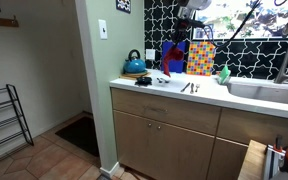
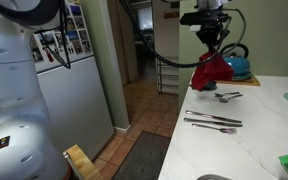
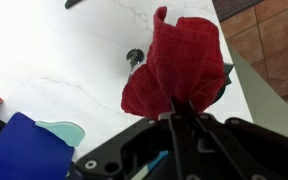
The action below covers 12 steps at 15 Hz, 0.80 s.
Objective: Pick up the red towel and move it to the right in front of the checked board
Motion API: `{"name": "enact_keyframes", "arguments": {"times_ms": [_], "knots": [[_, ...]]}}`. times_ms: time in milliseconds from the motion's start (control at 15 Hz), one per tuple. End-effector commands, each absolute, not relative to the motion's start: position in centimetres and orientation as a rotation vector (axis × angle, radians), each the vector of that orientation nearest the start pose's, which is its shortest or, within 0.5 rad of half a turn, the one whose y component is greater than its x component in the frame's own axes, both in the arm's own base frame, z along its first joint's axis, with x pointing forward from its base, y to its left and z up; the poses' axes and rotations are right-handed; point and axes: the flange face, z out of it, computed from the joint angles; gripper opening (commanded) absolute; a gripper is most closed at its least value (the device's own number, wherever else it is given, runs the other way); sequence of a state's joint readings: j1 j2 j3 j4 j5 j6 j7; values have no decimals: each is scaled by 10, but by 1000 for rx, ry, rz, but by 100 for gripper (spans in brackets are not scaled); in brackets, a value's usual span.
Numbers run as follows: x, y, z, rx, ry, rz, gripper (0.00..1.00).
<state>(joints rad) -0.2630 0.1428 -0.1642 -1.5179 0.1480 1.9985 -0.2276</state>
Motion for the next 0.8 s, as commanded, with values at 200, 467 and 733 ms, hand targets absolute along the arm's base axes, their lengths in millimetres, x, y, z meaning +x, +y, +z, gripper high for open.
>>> {"name": "enact_keyframes", "arguments": {"times_ms": [200,467,733], "knots": [[586,-315,594,-2847,828,-758,1],[572,-357,592,-2707,1107,-857,1],[555,-399,587,-2566,1395,-933,1]]}}
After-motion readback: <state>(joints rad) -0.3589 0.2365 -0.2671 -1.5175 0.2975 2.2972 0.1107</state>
